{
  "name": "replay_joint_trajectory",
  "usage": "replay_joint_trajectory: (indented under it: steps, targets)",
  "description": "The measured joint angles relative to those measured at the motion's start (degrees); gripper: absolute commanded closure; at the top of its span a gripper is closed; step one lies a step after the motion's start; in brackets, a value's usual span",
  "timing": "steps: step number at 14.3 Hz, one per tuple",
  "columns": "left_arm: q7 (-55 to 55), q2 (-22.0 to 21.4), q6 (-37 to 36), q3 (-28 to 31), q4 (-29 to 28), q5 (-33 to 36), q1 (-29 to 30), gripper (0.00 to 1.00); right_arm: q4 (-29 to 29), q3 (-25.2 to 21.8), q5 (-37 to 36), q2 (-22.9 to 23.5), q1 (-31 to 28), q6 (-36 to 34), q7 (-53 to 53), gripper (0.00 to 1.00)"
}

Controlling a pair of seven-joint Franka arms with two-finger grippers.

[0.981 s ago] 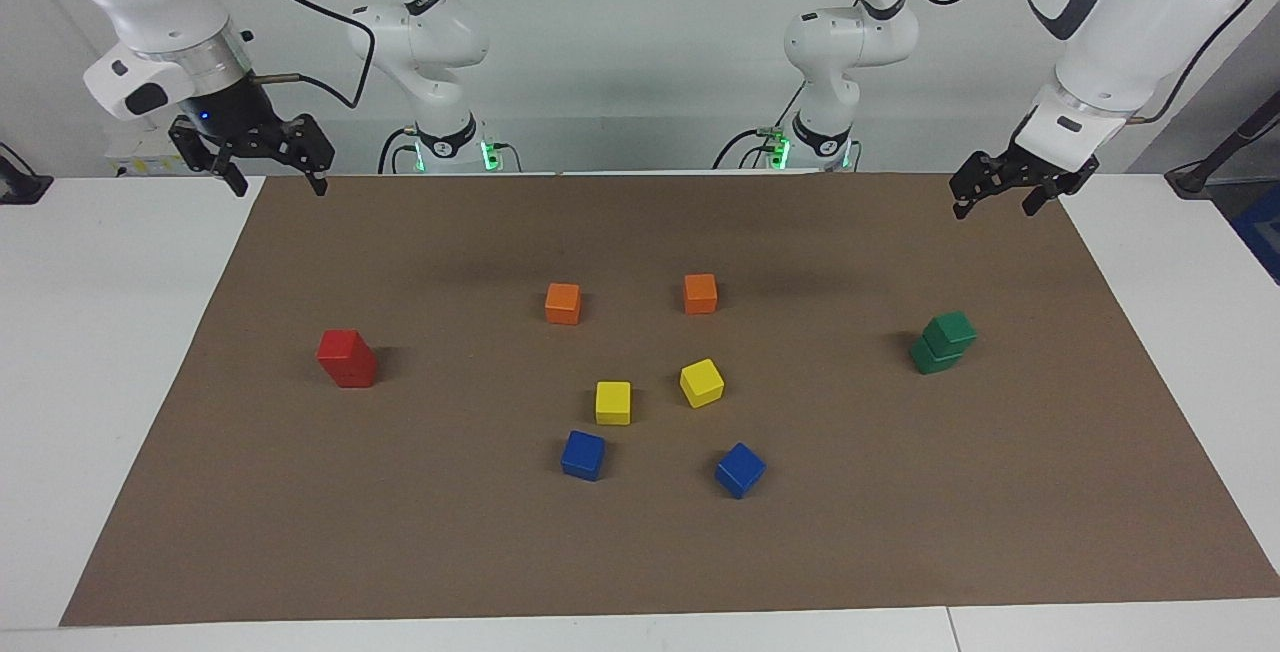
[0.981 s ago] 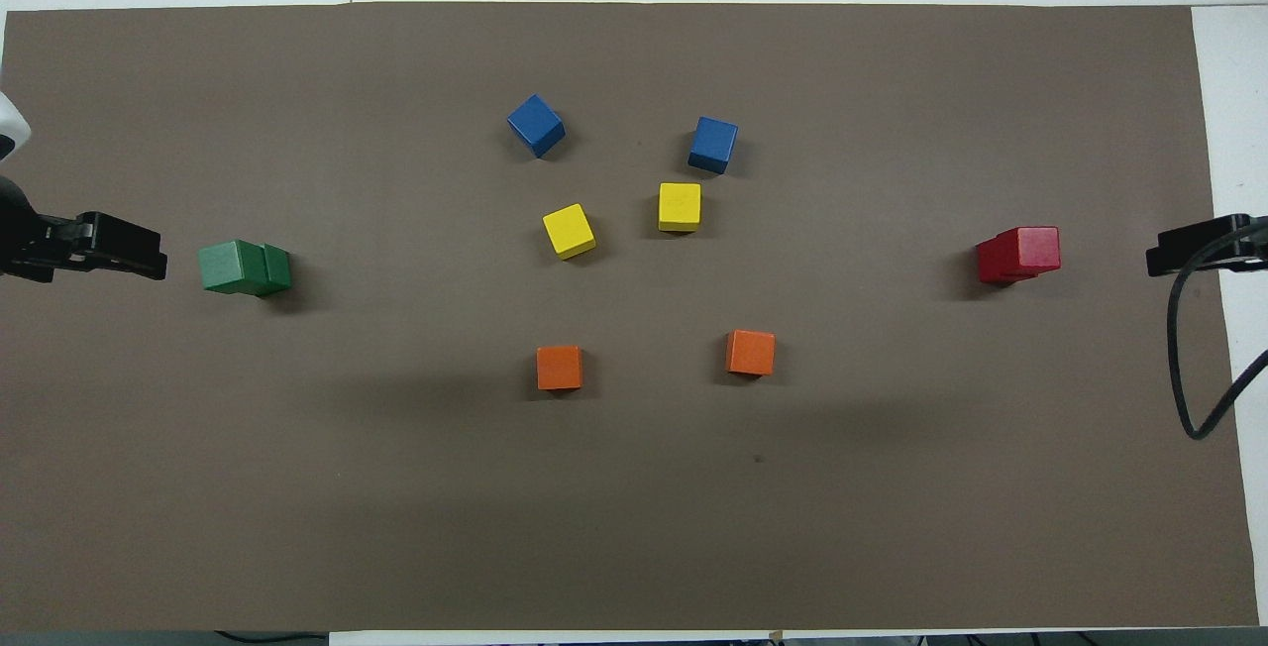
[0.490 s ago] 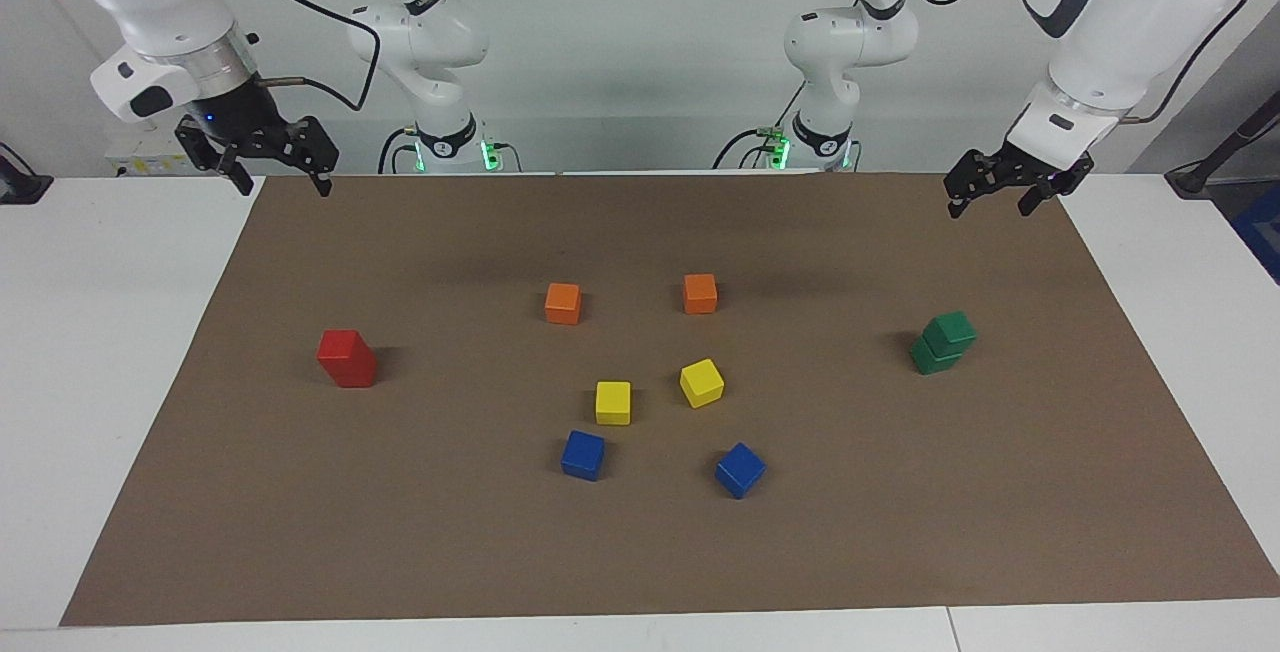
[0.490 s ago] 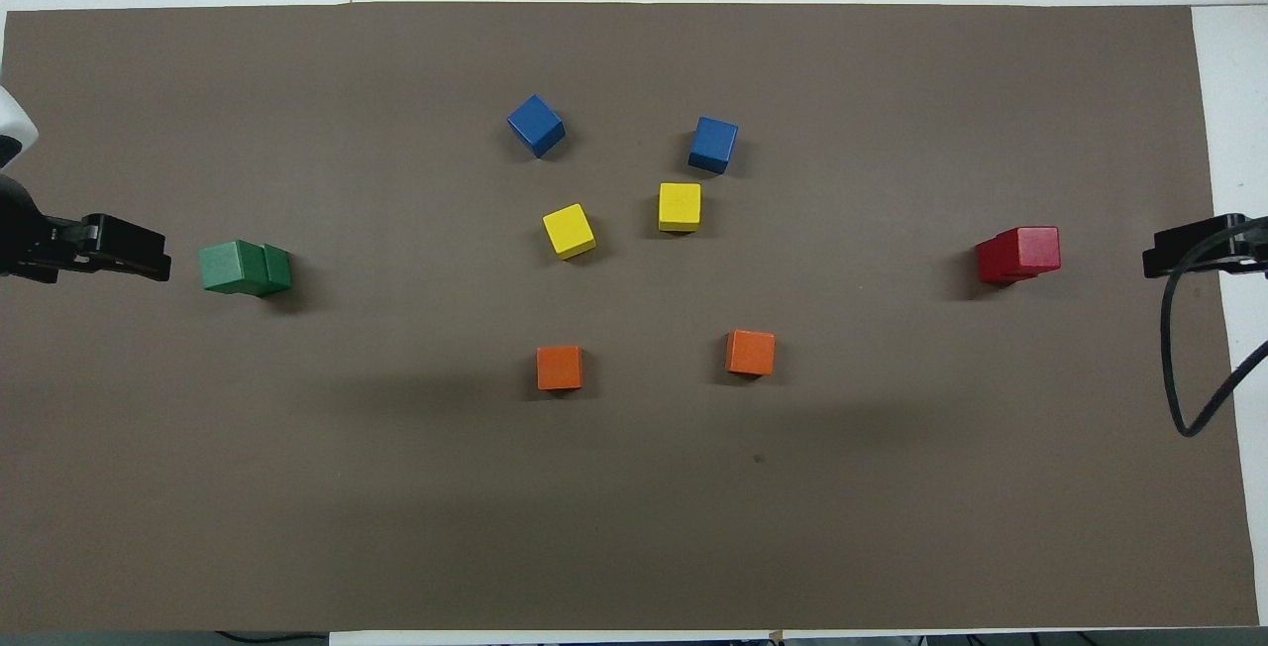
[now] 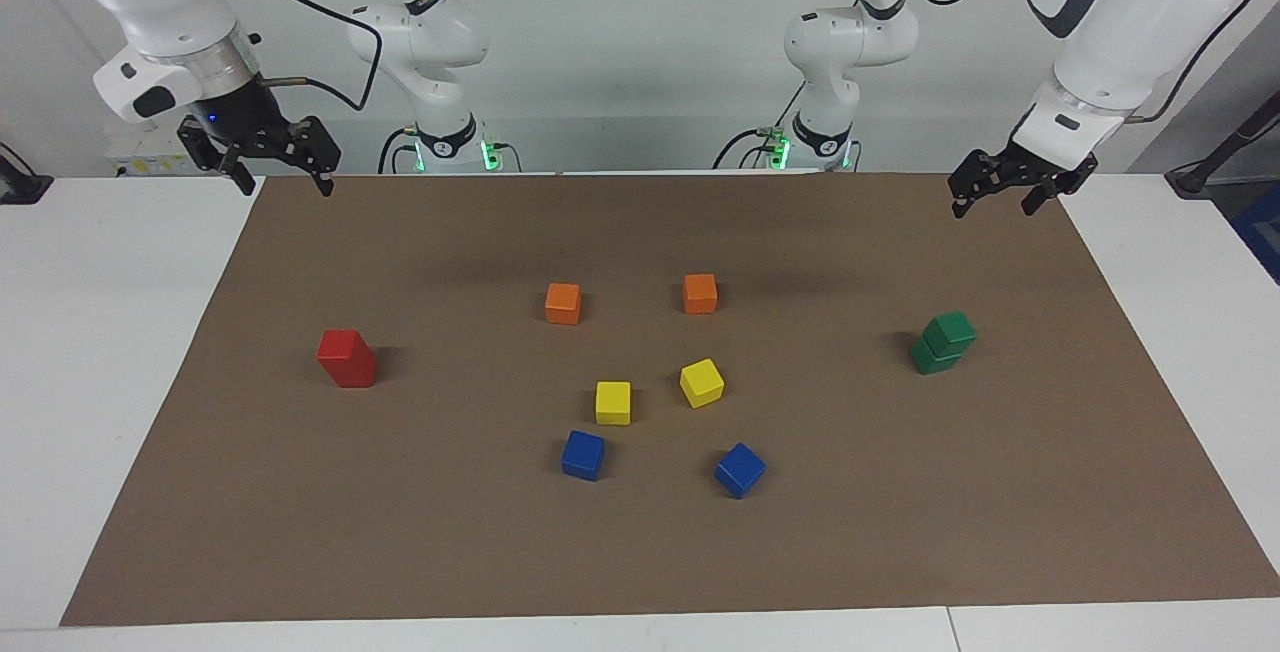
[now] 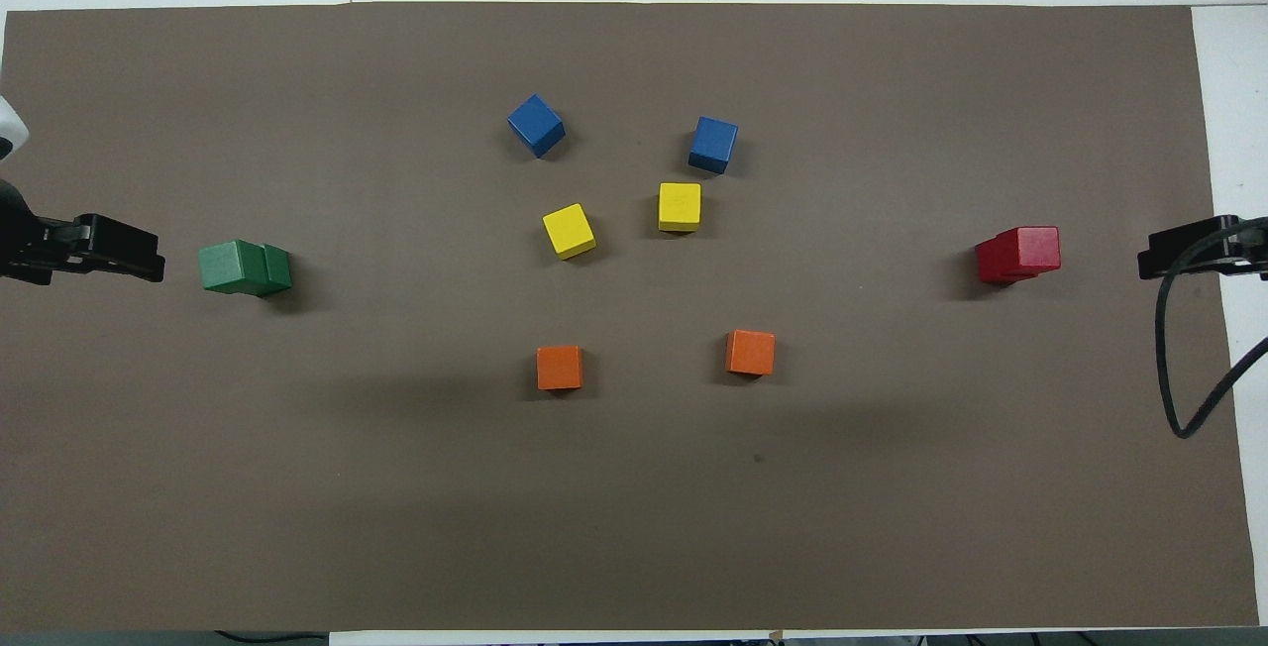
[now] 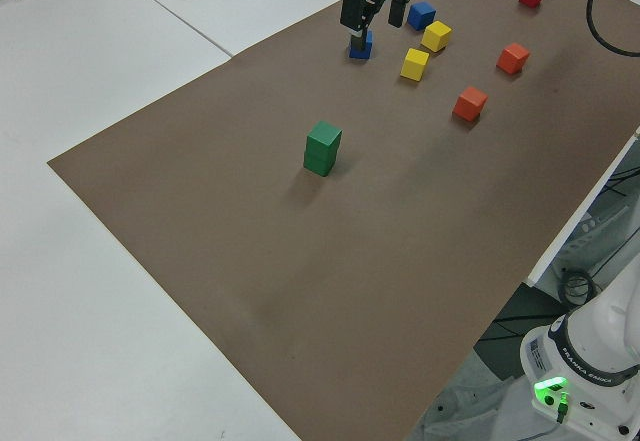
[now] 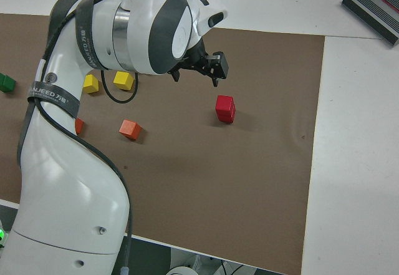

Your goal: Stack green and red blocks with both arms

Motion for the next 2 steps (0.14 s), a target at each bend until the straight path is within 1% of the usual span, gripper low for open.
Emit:
replay_joint_trajectory:
  steps: [2]
  targets:
    - [0.0, 0.0, 0.0, 0.0, 0.0, 0.0, 0.0, 0.0, 0.0, 0.0, 0.0, 0.0, 0.0, 0.0, 0.0, 0.0]
